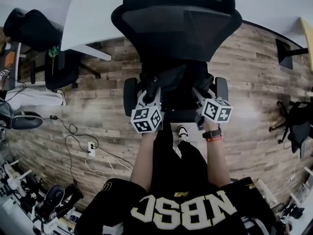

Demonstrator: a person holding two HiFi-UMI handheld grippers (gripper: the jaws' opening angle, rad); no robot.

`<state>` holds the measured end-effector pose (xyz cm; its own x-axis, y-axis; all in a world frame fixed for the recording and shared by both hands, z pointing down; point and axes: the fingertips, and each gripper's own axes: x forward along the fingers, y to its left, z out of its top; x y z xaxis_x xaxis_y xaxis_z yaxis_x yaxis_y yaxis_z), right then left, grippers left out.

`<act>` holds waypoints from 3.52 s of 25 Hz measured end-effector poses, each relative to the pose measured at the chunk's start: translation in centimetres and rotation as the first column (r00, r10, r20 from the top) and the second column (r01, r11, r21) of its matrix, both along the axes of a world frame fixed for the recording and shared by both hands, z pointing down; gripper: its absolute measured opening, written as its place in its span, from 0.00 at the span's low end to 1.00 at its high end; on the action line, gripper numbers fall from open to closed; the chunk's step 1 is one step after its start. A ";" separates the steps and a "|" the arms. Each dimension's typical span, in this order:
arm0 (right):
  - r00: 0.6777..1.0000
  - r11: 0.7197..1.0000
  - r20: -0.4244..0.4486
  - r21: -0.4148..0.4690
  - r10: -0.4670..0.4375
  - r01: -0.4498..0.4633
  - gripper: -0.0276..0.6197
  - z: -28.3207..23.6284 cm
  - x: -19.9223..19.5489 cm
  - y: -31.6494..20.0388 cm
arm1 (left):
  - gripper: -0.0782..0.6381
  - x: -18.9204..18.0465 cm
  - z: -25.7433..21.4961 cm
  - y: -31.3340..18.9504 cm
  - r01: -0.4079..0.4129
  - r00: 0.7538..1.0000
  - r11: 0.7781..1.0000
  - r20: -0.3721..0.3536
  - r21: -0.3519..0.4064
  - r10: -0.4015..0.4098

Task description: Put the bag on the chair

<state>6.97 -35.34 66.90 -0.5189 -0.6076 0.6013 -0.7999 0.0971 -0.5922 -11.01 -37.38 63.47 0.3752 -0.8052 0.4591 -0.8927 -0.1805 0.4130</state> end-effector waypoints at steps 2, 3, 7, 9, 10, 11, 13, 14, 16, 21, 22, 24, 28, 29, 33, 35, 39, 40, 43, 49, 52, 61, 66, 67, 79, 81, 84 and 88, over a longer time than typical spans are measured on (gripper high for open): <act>1.000 1.000 -0.005 -0.020 0.000 0.000 0.21 1.3 0.0 0.0 | 0.23 0.1 1.4 -0.2 -0.005 1.000 1.000 0.001 -0.021 0.005; 1.000 1.000 -0.010 -0.028 0.002 -0.002 0.21 1.9 0.0 0.0 | 0.23 0.1 2.2 -0.2 -0.007 1.000 0.999 0.002 -0.032 0.008; 1.000 0.998 -0.022 -0.070 0.003 -0.004 0.21 5.0 0.1 0.3 | 0.23 -0.3 5.6 -0.3 -0.012 1.000 0.996 0.002 -0.083 0.013; 1.000 0.995 -0.021 -0.095 0.023 -0.025 0.21 6.8 0.7 0.3 | 0.23 -0.4 7.3 -0.4 -0.021 1.000 0.994 0.005 -0.106 0.022; 0.999 0.994 -0.021 -0.106 0.031 -0.033 0.21 7.8 0.9 0.2 | 0.23 -0.4 8.2 -0.5 -0.028 1.000 0.993 0.009 -0.118 0.029; 0.999 0.993 -0.024 -0.117 0.031 -0.034 0.21 8.7 1.0 0.2 | 0.23 -0.4 9.1 -0.5 -0.035 0.999 0.991 0.014 -0.131 0.037; 0.999 0.990 -0.030 -0.141 0.018 -0.023 0.21 10.7 0.8 0.2 | 0.24 -0.7 11.0 -0.7 -0.044 0.999 0.987 0.024 -0.156 0.049; 0.999 0.988 -0.034 -0.151 0.012 -0.017 0.21 11.7 0.5 0.2 | 0.24 -0.8 12.0 -0.8 -0.047 0.998 0.985 0.029 -0.167 0.053; 0.999 0.986 -0.048 -0.165 0.009 -0.017 0.21 13.4 0.1 -0.1 | 0.24 -1.2 13.9 -1.0 -0.049 0.998 0.981 0.040 -0.188 0.057; 0.996 0.979 -0.088 -0.202 -0.005 -0.013 0.21 17.5 0.1 -0.3 | 0.24 -0.9 18.5 -1.2 -0.051 0.997 0.968 0.051 -0.245 0.066; 0.996 0.979 -0.091 -0.205 -0.010 -0.009 0.21 18.3 0.0 -0.5 | 0.24 -1.0 19.3 -1.5 -0.052 0.996 0.966 0.052 -0.252 0.067; 0.994 0.978 -0.106 -0.206 -0.017 -0.005 0.21 19.7 -0.1 -1.1 | 0.24 -1.2 20.8 -2.1 -0.053 0.996 0.964 0.056 -0.262 0.070; 0.989 0.981 -0.144 -0.194 -0.041 0.012 0.21 22.1 -0.5 -3.2 | 0.25 -1.4 23.6 -3.7 -0.051 0.994 0.960 0.082 -0.276 0.077; 0.987 0.981 -0.155 -0.193 -0.051 0.020 0.21 22.7 -0.4 -3.6 | 0.25 -1.3 24.2 -4.1 -0.046 0.993 0.958 0.089 -0.282 0.074; 0.975 0.980 -0.212 -0.196 -0.068 0.026 0.21 25.1 0.7 -5.2 | 0.25 -0.8 26.5 -6.3 -0.048 0.991 0.960 0.108 -0.276 0.080; 0.966 0.978 -0.247 -0.205 -0.079 0.028 0.21 26.3 1.1 -5.8 | 0.25 -1.4 27.7 -7.4 -0.053 0.988 0.960 0.127 -0.275 0.091; 0.932 0.973 -0.341 -0.225 -0.123 0.046 0.20 28.4 2.4 -7.0 | 0.26 -2.3 29.8 -9.1 -0.054 0.979 0.957 0.174 -0.285 0.107; 0.923 0.971 -0.362 -0.235 -0.132 0.046 0.20 28.9 2.9 -7.2 | 0.26 -2.5 30.3 -9.3 -0.053 0.976 0.956 0.189 -0.289 0.111; 0.903 0.961 -0.400 -0.274 -0.156 0.044 0.22 31.0 4.2 -7.3 | 0.29 -3.2 31.9 -9.9 -0.064 0.962 0.947 0.233 -0.315 0.143; 0.902 0.942 -0.407 -0.335 -0.143 -0.002 0.34 31.9 6.1 -7.2 | 0.44 -3.8 32.8 -10.8 -0.073 0.948 0.921 0.259 -0.383 0.183; 0.900 0.941 -0.416 -0.339 -0.132 -0.018 0.56 31.4 6.6 -6.7 | 0.58 -4.0 32.0 -10.5 -0.053 0.953 0.920 0.256 -0.389 0.164; 0.902 0.974 -0.414 -0.227 -0.117 0.022 0.66 25.1 5.3 -5.8 | 0.61 -1.7 26.8 -7.6 -0.074 0.975 0.938 0.173 -0.338 0.139; 0.925 0.992 -0.368 -0.107 -0.096 0.061 0.67 20.4 4.0 -6.1 | 0.61 1.0 22.0 -6.5 -0.116 0.977 0.957 0.143 -0.266 0.158; 0.928 0.995 -0.362 -0.081 -0.089 0.064 0.67 19.3 3.8 -6.2 | 0.61 1.4 20.7 -6.4 -0.117 0.979 0.963 0.133 -0.243 0.152; 0.914 0.949 -0.406 0.296 0.024 0.107 0.64 0.6 4.8 -6.7 | 0.58 3.4 1.9 -5.5 -0.065 0.990 0.993 0.127 0.100 0.052; 0.912 0.930 -0.407 0.351 0.048 0.108 0.60 -2.8 4.8 -6.1 | 0.57 3.0 -1.1 -4.4 -0.050 0.991 0.988 0.127 0.143 0.032; 0.919 0.900 -0.386 0.425 0.083 0.097 0.55 -7.5 4.9 -5.4 | 0.55 3.1 -5.3 -3.2 -0.031 0.992 0.976 0.126 0.215 0.004; 0.932 0.868 -0.347 0.489 0.103 0.086 0.46 -12.3 4.8 -3.1 | 0.51 4.0 -10.5 -0.8 -0.030 0.993 0.954 0.121 0.300 -0.007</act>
